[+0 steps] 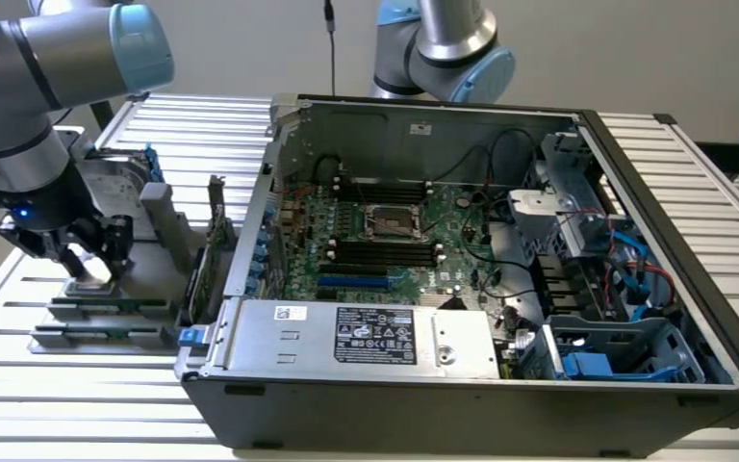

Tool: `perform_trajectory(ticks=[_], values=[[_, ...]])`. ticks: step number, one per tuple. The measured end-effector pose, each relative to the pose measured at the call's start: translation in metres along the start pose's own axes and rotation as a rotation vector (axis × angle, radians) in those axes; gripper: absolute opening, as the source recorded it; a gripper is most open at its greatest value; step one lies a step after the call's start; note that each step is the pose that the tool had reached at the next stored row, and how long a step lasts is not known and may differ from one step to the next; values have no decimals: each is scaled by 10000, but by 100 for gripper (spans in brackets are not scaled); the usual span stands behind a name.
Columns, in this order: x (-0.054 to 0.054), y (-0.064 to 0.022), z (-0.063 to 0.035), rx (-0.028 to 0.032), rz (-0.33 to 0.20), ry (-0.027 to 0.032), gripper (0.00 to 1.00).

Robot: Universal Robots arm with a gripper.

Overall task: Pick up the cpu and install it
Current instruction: 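Pick up the cpu and move it towards the insertion slot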

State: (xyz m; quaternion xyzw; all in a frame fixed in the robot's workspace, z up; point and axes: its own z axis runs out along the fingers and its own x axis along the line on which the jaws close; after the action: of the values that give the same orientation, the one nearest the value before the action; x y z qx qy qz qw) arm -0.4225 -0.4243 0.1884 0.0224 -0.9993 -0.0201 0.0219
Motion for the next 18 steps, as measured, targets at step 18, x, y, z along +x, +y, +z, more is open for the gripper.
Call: perform_trajectory(ticks=[18], values=[[5, 25, -632, -2, 0, 12, 55]])
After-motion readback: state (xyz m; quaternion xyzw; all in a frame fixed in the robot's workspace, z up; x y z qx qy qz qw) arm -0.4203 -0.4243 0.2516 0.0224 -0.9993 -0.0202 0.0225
